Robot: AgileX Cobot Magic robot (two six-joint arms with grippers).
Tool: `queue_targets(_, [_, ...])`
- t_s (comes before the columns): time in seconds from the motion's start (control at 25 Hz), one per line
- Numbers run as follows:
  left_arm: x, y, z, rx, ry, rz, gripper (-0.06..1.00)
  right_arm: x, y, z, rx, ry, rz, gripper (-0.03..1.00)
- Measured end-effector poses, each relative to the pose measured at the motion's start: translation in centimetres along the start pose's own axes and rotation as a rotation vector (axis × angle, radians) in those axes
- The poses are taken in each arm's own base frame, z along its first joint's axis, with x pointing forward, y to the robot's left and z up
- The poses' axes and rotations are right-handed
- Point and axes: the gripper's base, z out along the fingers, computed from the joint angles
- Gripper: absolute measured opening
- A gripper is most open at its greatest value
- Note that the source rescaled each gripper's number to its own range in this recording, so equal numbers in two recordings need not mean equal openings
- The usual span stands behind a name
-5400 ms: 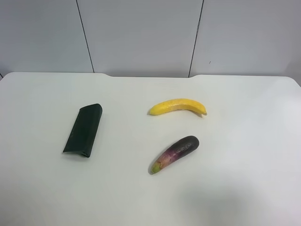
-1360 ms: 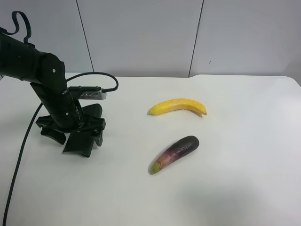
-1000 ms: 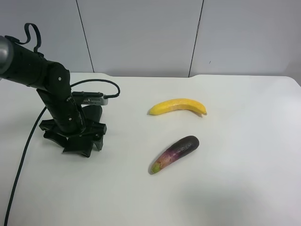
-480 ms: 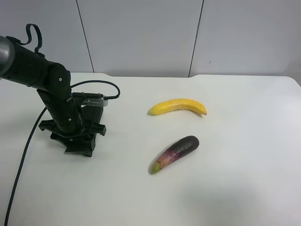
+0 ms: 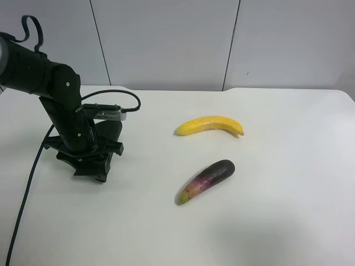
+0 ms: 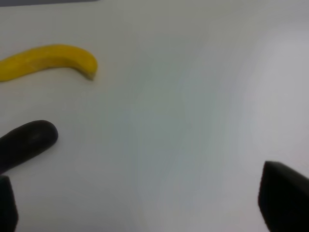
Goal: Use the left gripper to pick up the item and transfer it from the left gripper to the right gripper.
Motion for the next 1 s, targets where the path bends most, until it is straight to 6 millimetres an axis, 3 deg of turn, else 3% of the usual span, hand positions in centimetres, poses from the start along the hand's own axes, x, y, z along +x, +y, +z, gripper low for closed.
queue_targets(0.36, [0.2, -0.5, -5.9, 0.047, -0.020, 0.104, 0.15, 0.0, 0.0, 0.0, 0.000, 0.000, 0.000, 1.00])
queue_targets(0.48, [0.5, -0.9, -7.0, 0.056, -0.037, 0.142, 0.14, 0.0, 0.0, 0.0, 0.000, 0.000, 0.000, 1.00])
queue_targets(0.72, [2.3, -4.0, -9.6, 0.079, -0.092, 0.278, 0.13, 0.0, 0.0, 0.0, 0.000, 0.000, 0.000, 1.00])
queue_targets(1.0, [5.4, -8.9, -10.1, 0.106, -0.078, 0.511, 0.12, 0.0, 0.0, 0.0, 0.000, 0.000, 0.000, 1.00])
